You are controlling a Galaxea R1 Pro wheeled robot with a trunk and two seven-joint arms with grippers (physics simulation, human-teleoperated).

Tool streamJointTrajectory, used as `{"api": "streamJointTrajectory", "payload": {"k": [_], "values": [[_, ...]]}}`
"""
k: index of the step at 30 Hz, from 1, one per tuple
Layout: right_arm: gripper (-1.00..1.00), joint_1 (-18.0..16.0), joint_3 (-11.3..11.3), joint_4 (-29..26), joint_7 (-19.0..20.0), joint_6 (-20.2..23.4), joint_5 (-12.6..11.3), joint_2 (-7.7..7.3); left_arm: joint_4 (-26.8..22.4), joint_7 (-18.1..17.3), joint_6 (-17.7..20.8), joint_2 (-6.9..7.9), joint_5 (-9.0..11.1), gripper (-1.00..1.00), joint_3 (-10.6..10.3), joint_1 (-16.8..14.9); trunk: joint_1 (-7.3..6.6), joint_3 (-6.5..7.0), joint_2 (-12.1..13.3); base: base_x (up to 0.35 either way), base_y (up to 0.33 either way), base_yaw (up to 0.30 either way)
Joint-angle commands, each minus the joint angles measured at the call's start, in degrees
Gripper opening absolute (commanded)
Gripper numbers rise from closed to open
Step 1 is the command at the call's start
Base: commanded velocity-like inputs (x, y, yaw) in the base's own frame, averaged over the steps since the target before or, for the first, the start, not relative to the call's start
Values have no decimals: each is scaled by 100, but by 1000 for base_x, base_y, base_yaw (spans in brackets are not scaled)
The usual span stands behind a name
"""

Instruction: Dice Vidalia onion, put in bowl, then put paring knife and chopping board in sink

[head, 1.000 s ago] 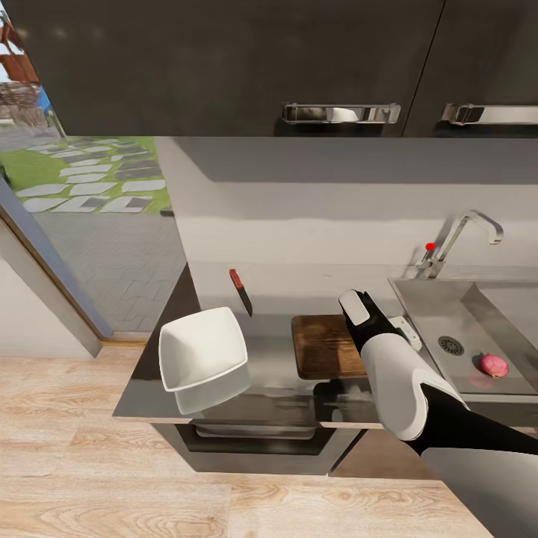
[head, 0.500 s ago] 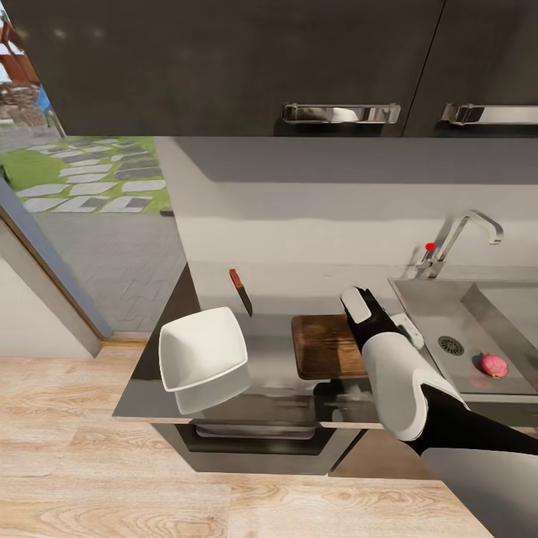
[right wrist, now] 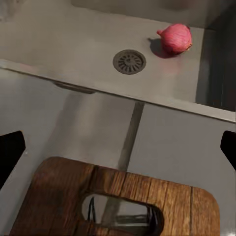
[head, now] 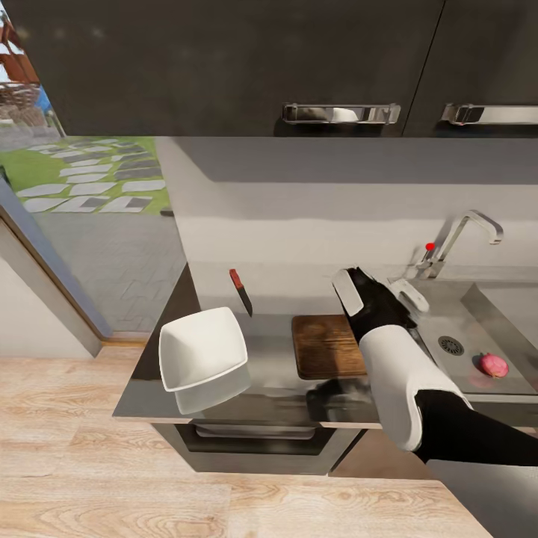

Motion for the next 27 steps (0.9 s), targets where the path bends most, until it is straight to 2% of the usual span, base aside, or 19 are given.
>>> {"api": "streamJointTrajectory", "payload": {"k": [1, 5, 8, 9, 11, 12, 13, 15, 17, 21, 27], "values": [[100, -4, 122, -150, -8, 238, -13, 4, -10, -5, -12, -5, 16, 100, 21, 3, 4, -10, -10, 0, 0, 0], [100, -4, 296, -463, 70, 720, -24, 4, -10, -5, -12, -5, 16, 100, 20, 2, 4, -10, -10, 0, 0, 0], [100, -4, 356, -663, 405, 1158, -31, 4, -10, -5, -12, -5, 16, 100, 20, 3, 4, -10, -10, 0, 0, 0], [100, -4, 374, -734, 1177, 1662, -30, 4, -10, -5, -12, -5, 16, 100, 21, 4, 4, -10, -10, 0, 0, 0], [100, -4, 379, -754, 1953, 2095, -26, 4, -10, -5, -12, -5, 16, 100, 21, 4, 4, -10, -10, -33, 3, 0], [100, -4, 380, -755, 2142, 2195, -21, 4, -10, -5, -12, -5, 16, 100, 21, 4, 4, -10, -10, -65, 18, 0], [100, -4, 381, -755, 2505, 2378, -12, 4, -10, -5, -12, -5, 16, 100, 21, 4, 4, -10, -10, -88, 60, 0], [100, -4, 381, -753, 2836, 2529, 0, 4, -10, -5, -12, -5, 16, 100, 21, 2, 4, -10, -10, -100, 95, 0], [100, -4, 382, -747, 3347, 2720, 23, 4, -12, -5, -12, -5, 16, 100, 21, 3, 4, -10, -10, -114, 153, 0], [100, -4, 387, -742, 3689, 2821, 38, 4, -16, -5, -12, -5, 16, 100, 21, 4, 4, -10, -10, -91, 193, 0], [100, -4, 390, -705, 3805, 2851, 44, 4, -18, -5, -12, -5, 16, 100, 21, 4, 4, -10, -10, -23, 240, 0]]}}
